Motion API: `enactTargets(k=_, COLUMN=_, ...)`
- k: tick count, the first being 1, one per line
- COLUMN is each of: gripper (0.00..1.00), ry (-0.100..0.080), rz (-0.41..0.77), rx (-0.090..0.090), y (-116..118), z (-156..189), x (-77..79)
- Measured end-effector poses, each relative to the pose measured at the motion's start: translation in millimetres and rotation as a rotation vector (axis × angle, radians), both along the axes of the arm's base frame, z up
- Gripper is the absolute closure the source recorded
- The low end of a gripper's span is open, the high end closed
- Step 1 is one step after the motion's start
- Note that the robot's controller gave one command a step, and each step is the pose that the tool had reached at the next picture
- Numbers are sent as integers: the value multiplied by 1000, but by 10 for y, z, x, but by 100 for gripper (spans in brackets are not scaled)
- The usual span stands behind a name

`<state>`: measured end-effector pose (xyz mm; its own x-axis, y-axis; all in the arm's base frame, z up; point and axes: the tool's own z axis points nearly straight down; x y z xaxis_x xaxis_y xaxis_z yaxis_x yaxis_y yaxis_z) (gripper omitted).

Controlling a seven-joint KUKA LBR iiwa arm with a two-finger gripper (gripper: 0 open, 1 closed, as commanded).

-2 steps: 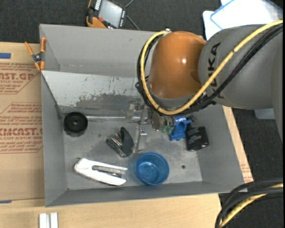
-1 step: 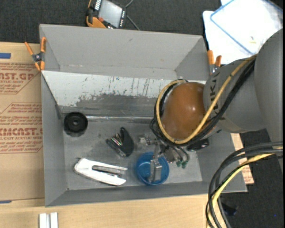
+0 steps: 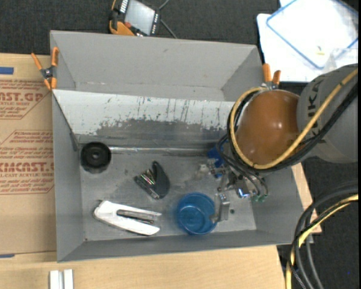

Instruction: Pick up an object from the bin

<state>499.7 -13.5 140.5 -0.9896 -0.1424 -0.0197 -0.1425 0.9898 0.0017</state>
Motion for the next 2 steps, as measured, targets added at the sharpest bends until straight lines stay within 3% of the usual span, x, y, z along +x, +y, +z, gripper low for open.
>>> enactTargets(k=1, gripper=0, ry=17, rz=116, rx=-3, y=-210, z=-411, x=-187)
enactTargets(k=2, gripper=0, ry=-15, rz=87, rx=-1, y=29, z=-691, x=-141)
